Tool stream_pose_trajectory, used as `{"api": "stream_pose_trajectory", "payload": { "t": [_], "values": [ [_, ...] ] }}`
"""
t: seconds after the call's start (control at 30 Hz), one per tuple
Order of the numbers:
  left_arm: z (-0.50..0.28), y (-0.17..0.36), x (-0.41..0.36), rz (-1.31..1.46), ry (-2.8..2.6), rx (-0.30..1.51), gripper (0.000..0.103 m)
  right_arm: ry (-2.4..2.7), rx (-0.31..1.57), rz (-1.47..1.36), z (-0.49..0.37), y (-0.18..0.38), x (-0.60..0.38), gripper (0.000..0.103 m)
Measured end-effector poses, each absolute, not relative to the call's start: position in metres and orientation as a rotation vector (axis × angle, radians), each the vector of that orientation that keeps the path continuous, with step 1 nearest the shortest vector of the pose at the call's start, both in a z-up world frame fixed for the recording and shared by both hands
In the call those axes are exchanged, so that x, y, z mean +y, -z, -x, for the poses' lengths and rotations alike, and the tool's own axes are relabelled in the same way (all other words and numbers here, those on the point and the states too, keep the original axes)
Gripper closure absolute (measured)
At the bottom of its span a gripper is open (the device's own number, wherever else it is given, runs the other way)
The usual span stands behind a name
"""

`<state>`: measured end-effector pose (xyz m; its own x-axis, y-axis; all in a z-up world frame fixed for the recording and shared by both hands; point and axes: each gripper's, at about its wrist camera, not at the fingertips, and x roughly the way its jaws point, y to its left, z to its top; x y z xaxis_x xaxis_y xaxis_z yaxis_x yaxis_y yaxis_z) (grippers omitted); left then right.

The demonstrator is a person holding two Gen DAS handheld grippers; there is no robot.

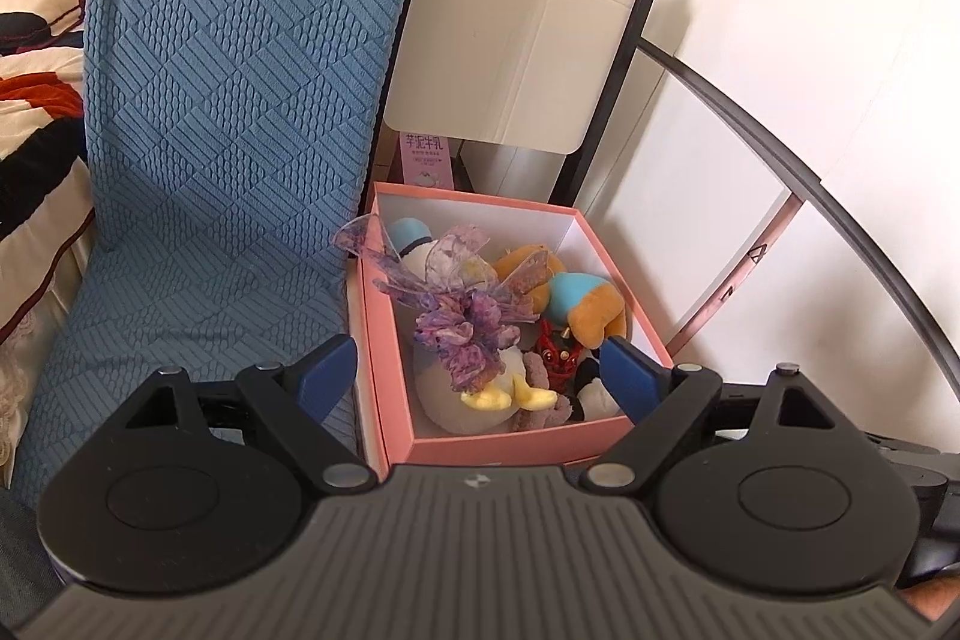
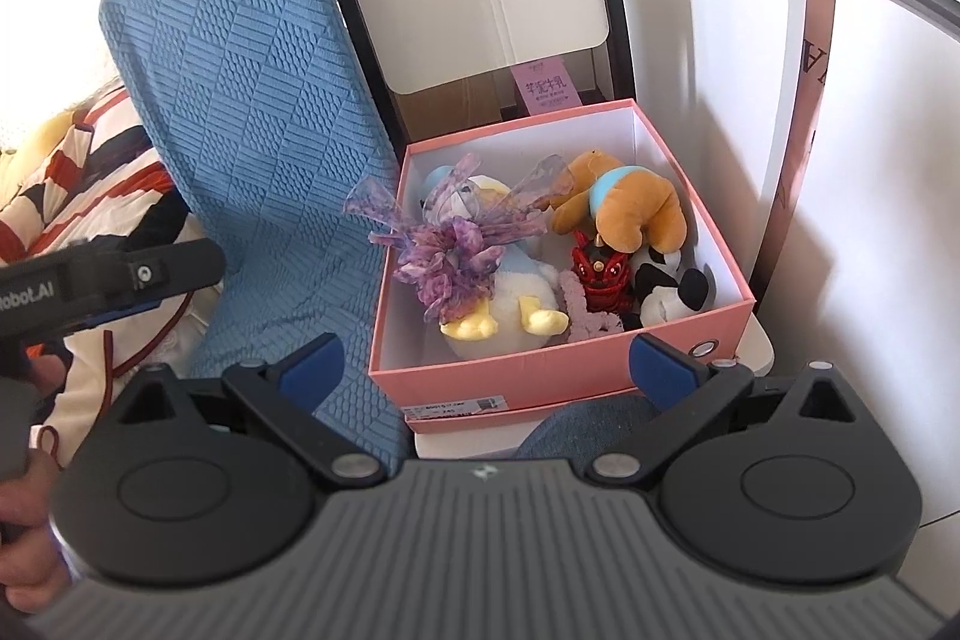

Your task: Organize objects

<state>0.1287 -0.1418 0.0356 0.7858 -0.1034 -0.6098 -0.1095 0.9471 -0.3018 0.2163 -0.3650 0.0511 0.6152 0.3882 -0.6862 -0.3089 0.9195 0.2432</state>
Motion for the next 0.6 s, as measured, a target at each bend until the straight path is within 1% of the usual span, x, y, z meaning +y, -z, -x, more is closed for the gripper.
{"api": "stream_pose_trajectory", "payload": {
  "t": [0.6],
  "values": [
    [-0.1287,-0.0372,-0.1427,0.329,0.001,0.661,0.012,-0.403,0.842,-0.103,-0.2148,-0.0457,-0.3619,0.000]
  ]
}}
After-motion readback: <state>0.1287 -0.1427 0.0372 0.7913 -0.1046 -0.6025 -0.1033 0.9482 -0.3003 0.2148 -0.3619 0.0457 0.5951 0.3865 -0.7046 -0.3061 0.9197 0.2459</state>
